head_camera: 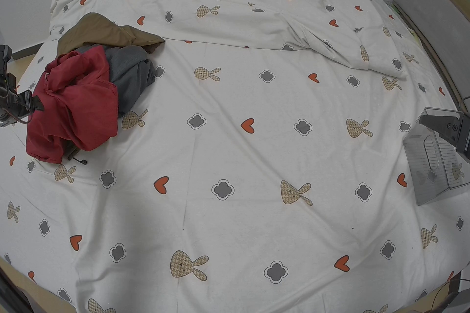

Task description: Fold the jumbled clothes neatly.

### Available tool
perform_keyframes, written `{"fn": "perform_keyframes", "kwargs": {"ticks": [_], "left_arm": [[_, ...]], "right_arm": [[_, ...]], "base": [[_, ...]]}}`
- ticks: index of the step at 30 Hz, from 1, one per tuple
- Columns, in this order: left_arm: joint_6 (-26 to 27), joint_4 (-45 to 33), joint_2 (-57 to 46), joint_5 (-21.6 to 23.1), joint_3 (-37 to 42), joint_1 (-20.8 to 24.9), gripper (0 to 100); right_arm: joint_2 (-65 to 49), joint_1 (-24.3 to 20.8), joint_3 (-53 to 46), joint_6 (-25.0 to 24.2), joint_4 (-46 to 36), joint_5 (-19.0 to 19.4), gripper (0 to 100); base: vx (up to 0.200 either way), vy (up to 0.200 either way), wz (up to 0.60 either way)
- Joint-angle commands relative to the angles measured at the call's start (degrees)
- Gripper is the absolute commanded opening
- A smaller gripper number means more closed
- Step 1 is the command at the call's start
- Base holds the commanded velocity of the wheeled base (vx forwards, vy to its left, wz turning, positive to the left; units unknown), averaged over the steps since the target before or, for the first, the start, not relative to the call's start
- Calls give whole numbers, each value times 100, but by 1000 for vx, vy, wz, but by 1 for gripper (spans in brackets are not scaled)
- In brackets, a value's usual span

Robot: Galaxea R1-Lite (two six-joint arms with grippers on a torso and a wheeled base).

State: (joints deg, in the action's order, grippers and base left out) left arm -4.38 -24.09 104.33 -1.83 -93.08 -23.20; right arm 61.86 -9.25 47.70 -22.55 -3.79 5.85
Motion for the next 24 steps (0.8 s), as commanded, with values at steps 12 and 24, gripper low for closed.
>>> {"fn": "perform_keyframes", "kwargs": {"ticks": [12, 24], "left_arm": [[-11, 124, 773, 1044, -440, -53, 100], [-19, 62, 554, 1167, -360, -44, 0]], "right_arm": [[64, -226, 2, -4, 1, -5, 100], [46, -305, -7, -12, 1, -5, 100]], "base": [[0, 0, 0], [0, 0, 0]]}}
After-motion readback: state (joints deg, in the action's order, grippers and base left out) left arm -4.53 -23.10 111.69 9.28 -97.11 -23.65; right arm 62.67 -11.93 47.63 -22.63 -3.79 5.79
